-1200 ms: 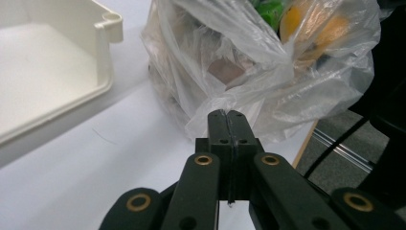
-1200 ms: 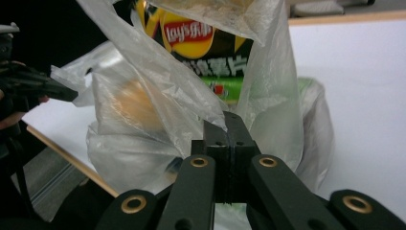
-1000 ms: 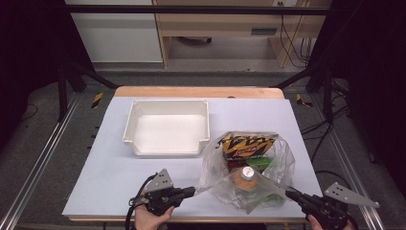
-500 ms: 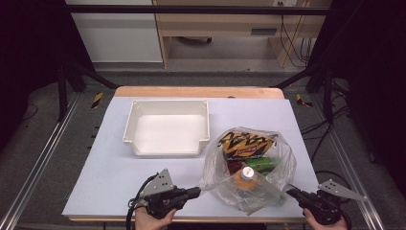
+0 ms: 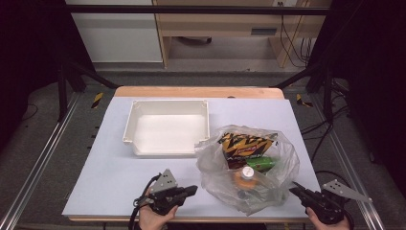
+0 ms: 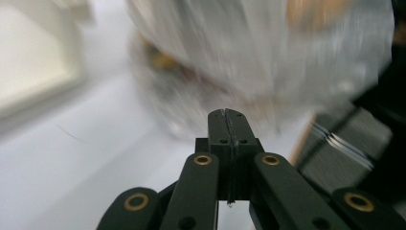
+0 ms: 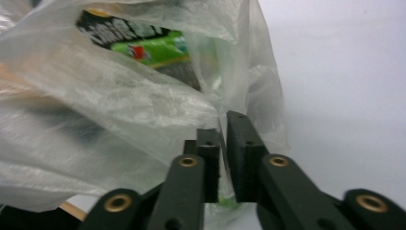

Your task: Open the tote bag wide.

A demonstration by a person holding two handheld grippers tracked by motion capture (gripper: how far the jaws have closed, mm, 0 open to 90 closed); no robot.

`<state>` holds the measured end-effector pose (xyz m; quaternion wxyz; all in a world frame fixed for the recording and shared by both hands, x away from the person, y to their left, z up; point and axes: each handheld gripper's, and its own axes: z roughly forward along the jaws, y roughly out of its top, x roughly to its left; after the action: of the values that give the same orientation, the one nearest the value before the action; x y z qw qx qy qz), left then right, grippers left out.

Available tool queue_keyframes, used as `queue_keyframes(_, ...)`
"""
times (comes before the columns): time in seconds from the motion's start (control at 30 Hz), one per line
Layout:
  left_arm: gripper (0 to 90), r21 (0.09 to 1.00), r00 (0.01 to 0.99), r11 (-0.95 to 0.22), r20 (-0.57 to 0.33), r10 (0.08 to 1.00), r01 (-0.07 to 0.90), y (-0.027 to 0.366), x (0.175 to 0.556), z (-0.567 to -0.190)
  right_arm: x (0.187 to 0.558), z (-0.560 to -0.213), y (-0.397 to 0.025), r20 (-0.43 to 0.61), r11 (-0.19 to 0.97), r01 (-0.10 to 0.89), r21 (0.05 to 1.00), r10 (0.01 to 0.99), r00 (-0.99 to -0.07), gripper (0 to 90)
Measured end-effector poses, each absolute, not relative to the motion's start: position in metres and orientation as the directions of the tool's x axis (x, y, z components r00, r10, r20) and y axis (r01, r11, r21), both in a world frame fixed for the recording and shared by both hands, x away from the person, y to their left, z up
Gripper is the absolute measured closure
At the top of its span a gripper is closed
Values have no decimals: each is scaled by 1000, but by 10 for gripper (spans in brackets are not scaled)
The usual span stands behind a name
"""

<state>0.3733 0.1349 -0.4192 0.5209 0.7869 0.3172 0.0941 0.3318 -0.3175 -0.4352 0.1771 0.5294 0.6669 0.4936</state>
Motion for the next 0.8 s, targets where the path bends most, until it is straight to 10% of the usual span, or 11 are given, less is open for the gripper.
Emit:
queue_keyframes(0.23,384,937,731,-144,-145,667,318,146,374,-370,314,-398,-320,225,-62,373,926,884,-411,489)
queue_keyframes(0.4,302,954,748,-140,-110,655,263,137,368,-349,304,-360,-315,184,-72,258,963,878,-442,422)
queue_keyframes(0.8,814,919,754,-179,-164,636,351,110,409,-362,317,-306,-258,58,25,133,991,809,-585,531)
